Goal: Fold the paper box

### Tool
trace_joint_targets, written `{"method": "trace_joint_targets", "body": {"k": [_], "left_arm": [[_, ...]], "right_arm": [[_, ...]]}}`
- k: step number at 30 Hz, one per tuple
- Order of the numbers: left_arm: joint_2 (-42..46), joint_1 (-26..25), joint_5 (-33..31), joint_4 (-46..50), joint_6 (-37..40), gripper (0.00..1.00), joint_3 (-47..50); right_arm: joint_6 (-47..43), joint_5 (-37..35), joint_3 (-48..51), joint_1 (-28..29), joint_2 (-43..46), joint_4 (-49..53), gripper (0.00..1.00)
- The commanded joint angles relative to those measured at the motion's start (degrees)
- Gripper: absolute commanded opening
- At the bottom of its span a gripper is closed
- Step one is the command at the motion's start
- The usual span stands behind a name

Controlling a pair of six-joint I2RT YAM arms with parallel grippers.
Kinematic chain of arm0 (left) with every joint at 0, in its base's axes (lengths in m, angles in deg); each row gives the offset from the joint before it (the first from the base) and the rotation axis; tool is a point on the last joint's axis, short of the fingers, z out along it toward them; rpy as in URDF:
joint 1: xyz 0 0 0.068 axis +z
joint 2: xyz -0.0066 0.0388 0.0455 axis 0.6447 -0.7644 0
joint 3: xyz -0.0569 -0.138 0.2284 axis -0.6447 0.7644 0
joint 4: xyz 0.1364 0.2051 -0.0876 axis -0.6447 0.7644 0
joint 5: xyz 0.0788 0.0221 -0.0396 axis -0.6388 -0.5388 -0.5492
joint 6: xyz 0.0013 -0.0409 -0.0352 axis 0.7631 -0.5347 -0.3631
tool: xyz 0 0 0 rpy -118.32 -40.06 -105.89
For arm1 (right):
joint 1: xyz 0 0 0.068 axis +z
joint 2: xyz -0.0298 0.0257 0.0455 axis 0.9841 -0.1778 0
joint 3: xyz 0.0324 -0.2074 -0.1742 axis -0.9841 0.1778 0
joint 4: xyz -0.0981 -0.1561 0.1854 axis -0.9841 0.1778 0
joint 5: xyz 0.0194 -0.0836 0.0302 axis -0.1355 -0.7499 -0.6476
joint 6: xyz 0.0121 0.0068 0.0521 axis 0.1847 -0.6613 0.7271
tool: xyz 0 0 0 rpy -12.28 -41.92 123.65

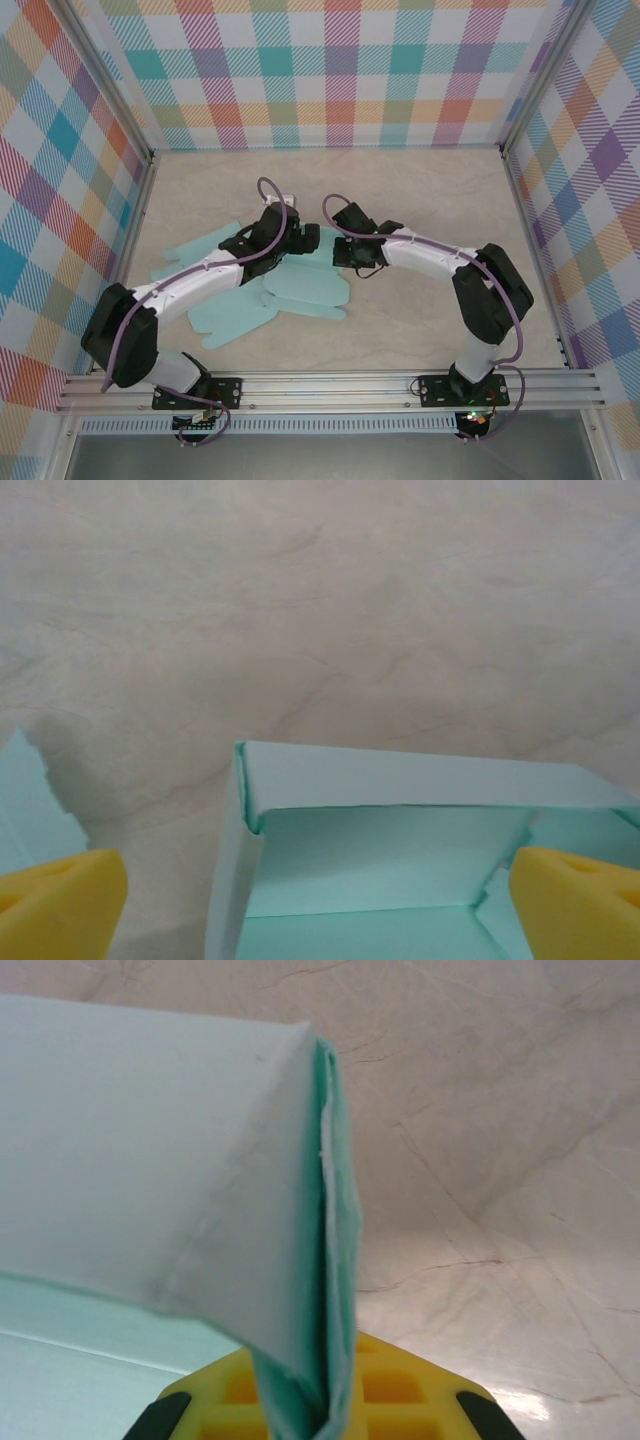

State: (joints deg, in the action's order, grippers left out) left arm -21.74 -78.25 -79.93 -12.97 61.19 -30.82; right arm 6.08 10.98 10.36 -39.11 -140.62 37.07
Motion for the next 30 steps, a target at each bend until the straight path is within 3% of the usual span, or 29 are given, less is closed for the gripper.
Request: {"method": "trace_joint_targets", "body": {"k": [1, 7, 14, 23, 30], "left_arm": [[1.7, 0.4, 6.1, 5.6, 0.0, 0.97, -3.0], [0.5, 0.4, 5.4, 13.3, 0.0, 0.83, -3.3], [-2.7, -2.4, 3.1, 11.2, -1.4, 0.71, -0.4], [-10.7, -5.8, -8.1, 14.7, -0.6, 0.51, -3.1], [-14.1, -8.9, -17.7, 20.2, 0.0, 0.5, -6.3]], "right_arm": [[-4.7, 4.4, -2.9, -1.9, 0.3, 8.0, 0.0], [-6.6, 9.6, -2.7, -5.2, 0.2, 11.8, 0.0], [-5.9, 11.9, -2.9, -5.7, -1.1, 11.2, 0.0], [-5.0, 14.0, -2.9, -5.7, -2.4, 10.0, 0.0], [-5.4, 11.8, -3.5, -5.7, -2.9, 11.4, 0.0]]}}
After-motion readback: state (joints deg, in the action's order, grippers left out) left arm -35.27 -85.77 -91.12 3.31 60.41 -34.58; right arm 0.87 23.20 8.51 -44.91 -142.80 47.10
